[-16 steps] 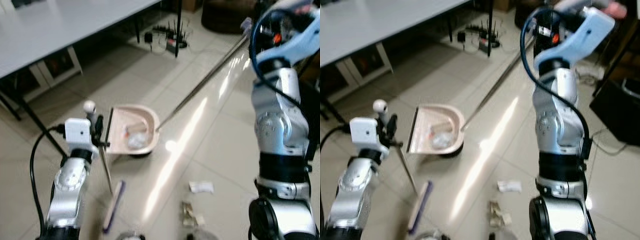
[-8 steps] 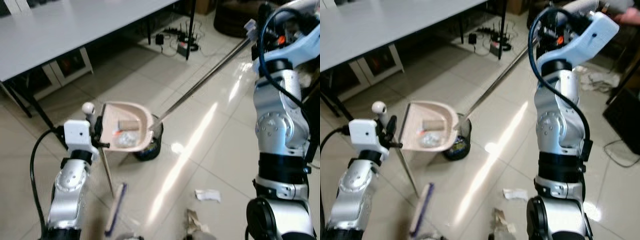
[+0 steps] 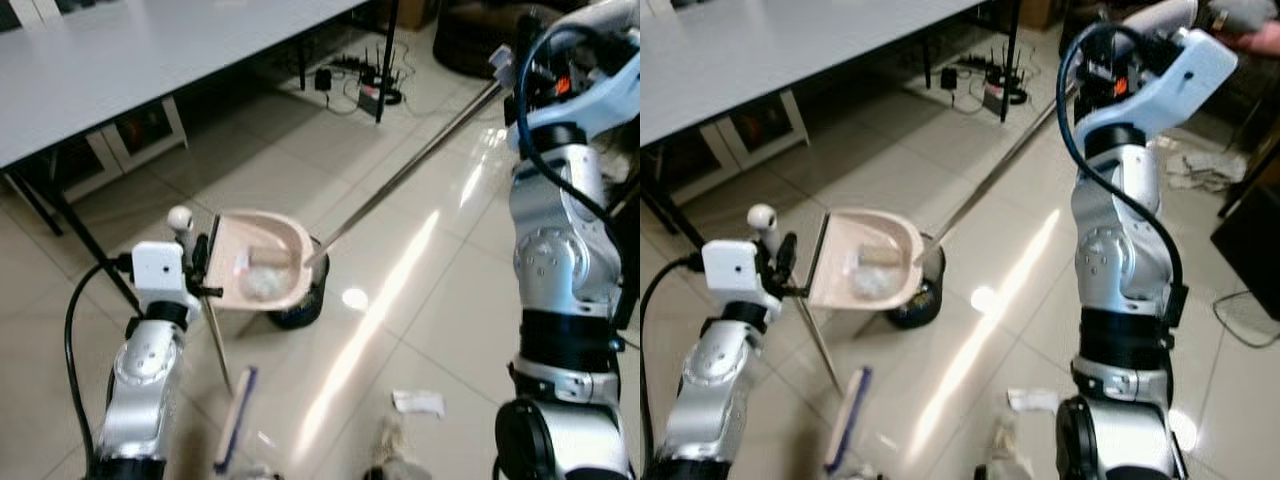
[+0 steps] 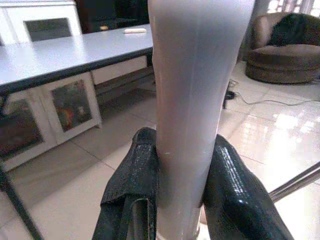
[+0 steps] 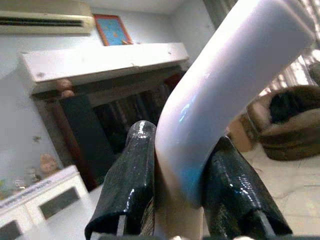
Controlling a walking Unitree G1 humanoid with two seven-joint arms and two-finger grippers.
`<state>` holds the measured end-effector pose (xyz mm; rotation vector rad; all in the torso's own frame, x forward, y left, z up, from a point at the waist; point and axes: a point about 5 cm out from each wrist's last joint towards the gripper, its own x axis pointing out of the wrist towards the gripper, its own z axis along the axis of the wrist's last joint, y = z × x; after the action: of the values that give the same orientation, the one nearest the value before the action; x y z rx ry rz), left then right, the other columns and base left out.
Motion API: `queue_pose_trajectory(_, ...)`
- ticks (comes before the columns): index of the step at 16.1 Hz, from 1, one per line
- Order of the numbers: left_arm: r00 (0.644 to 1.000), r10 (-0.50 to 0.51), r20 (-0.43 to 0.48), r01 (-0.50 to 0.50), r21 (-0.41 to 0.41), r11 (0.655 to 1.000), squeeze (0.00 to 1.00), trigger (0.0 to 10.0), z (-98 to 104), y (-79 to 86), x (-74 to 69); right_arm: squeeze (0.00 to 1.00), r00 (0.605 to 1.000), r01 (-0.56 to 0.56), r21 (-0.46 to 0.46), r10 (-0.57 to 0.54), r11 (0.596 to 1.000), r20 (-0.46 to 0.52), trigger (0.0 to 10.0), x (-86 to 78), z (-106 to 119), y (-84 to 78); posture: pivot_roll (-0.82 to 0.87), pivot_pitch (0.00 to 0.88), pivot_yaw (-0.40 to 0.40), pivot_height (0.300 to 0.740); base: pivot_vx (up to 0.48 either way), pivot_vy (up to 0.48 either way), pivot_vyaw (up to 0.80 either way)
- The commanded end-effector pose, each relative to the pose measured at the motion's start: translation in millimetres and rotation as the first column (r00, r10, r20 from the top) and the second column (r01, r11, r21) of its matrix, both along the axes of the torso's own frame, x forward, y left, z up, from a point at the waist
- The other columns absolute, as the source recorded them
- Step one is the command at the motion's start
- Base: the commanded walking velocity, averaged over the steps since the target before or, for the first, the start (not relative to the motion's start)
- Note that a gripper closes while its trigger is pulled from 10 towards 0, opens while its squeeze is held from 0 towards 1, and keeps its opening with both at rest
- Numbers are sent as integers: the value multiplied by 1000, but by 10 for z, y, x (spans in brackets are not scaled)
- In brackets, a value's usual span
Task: Sweep floor
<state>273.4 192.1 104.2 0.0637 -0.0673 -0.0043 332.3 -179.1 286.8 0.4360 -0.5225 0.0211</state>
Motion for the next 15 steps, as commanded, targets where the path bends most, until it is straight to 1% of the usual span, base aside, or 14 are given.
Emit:
queue_pose_trajectory(1, 999, 14, 44, -14, 0, 1000, 0, 10000, 105, 26, 26, 0, 998, 16, 17, -17, 1000, 65, 10000, -65, 144, -58, 0, 71, 7, 740, 356, 0, 0)
queue_pose_trajectory(4, 999, 15, 44, -15, 8, 1000, 0, 10000, 108, 45, 8, 0, 998, 15, 23, -16, 1000, 62, 10000, -89, 97, -67, 2, 72, 8, 740, 356, 0, 0)
queue_pose_trajectory(6, 999, 12, 46, -13, 10, 1000, 0, 10000, 118, 42, 23, 0, 998, 18, 12, -19, 1000, 58, 10000, -94, 85, -80, 1, 77, 14, 740, 358, 0, 0)
queue_pose_trajectory(7, 999, 11, 46, -12, 11, 1000, 0, 10000, 118, 40, 28, 0, 998, 27, 0, -27, 1000, 55, 10000, -99, 78, -91, 1, 74, 18, 740, 356, 0, 0)
queue_pose_trajectory(8, 999, 9, 45, -9, 11, 1000, 0, 10000, 116, 38, 29, 0, 997, 59, -19, -58, 998, 43, 10000, -103, 54, -121, 1, 71, 21, 740, 356, 0, 0)
queue_pose_trajectory(9, 999, 6, 45, -6, 12, 1000, 0, 10000, 118, 35, 35, 0, 997, 71, -20, -70, 997, 39, 10000, -104, 42, -134, 1, 71, 21, 740, 356, 0, 0)
queue_pose_trajectory(12, 999, 1, 45, -2, 13, 1000, 0, 10000, 120, 32, 48, 0, 997, 71, -13, -71, 997, 39, 10000, -114, 31, -136, -1, 70, 28, 740, 358, 0, 469)
queue_pose_trajectory(13, 999, -3, 44, 2, 12, 1000, 0, 10000, 118, 28, 47, 0, 997, 70, 6, -70, 998, 45, 10000, -124, 30, -144, -5, 70, 33, 740, 356, 0, 0)
queue_pose_trajectory(15, 999, -14, 40, 14, 10, 1000, 0, 10000, 110, 5, 47, 0, 996, 76, -2, -76, 997, 44, 10000, -134, 28, -165, -6, 72, 38, 740, 358, 0, 0)
